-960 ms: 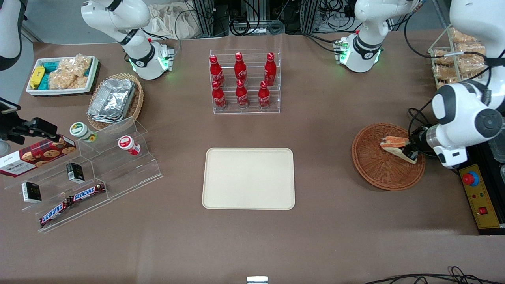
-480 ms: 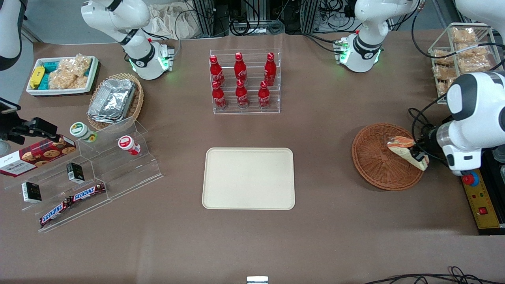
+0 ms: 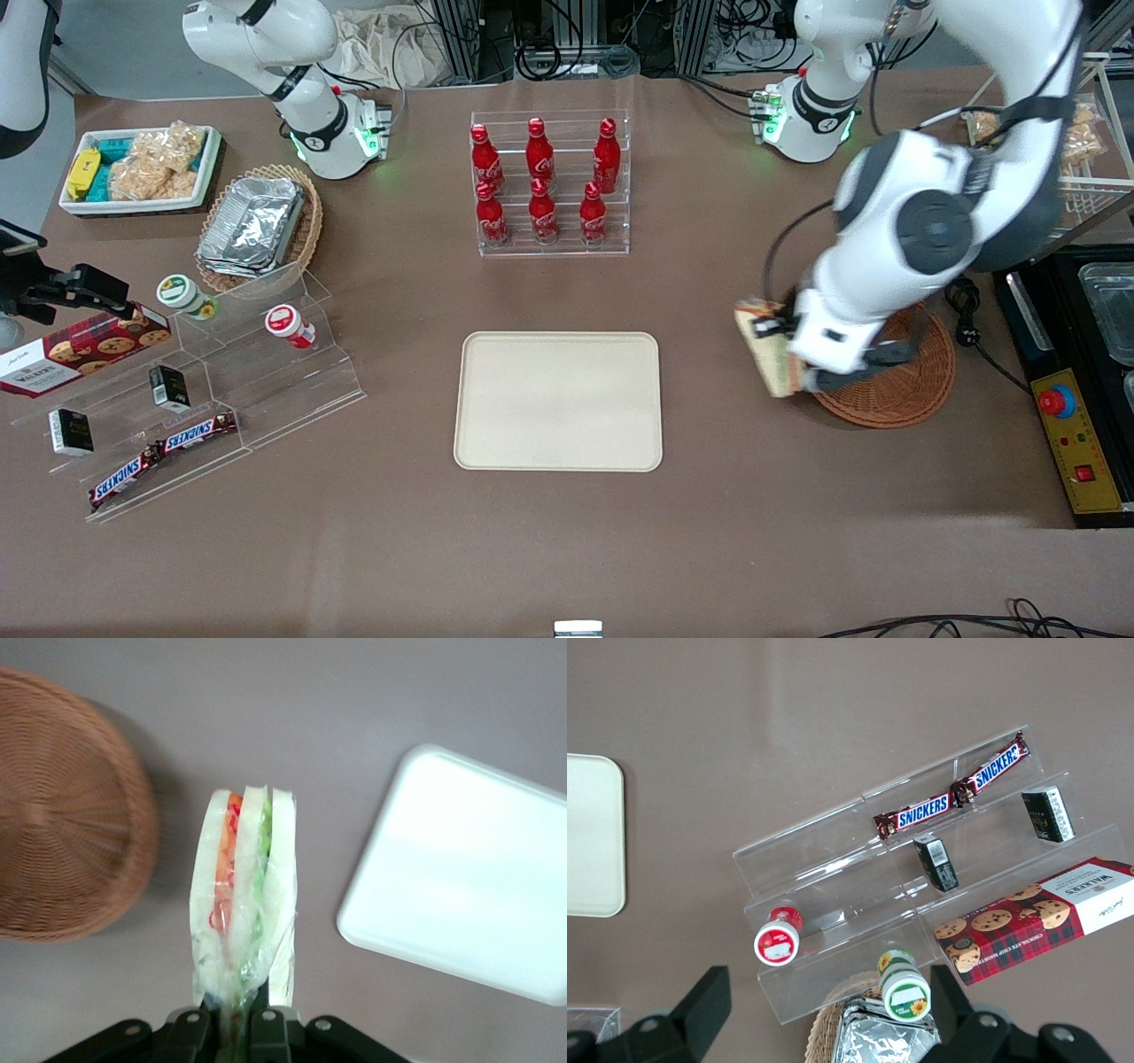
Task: Place sandwich from basket to tray
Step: 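Carry the sandwich with the left gripper over the cream tray, then lower the sandwich onto the tray and open the left gripper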
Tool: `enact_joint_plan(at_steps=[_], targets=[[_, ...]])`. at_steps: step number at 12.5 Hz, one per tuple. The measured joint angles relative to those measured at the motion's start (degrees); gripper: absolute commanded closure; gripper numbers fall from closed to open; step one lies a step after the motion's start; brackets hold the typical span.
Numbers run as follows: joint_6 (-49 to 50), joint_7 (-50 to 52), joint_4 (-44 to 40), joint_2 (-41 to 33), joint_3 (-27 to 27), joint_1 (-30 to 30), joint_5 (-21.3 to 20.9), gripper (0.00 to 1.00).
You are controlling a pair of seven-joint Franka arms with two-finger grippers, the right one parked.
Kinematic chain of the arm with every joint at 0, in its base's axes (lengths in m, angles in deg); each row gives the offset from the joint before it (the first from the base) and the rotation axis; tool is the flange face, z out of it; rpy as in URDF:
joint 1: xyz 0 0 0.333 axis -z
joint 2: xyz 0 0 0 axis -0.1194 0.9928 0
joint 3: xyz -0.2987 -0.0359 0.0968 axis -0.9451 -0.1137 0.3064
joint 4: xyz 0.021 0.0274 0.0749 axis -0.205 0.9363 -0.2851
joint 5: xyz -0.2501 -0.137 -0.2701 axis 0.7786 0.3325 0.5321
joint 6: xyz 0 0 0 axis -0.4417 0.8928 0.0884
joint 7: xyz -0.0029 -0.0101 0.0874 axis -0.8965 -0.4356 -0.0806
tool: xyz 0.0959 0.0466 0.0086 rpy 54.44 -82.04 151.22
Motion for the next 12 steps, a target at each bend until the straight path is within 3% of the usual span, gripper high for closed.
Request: enact_joint_plan(at_steps=[4, 7, 9, 10, 11, 12], targets=[[-1.0, -0.4, -10.8, 16.4, 0.1, 12.3, -9.3, 1.0], [-7.2, -0.7, -13.7, 25.0, 0.2, 14.6, -14.3, 1.0], [-10.0, -1.2, -14.3, 27.8, 0.2, 14.8, -15.3, 1.0], [-10.9, -1.3, -14.3, 28.3, 0.2, 15.0, -15.3, 0.76], [-11.2, -1.3, -14.4, 28.4, 0.2, 15.2, -15.4, 0.01], [-11.3, -1.3, -14.6, 28.4, 0.1, 15.5, -15.4, 0.0]])
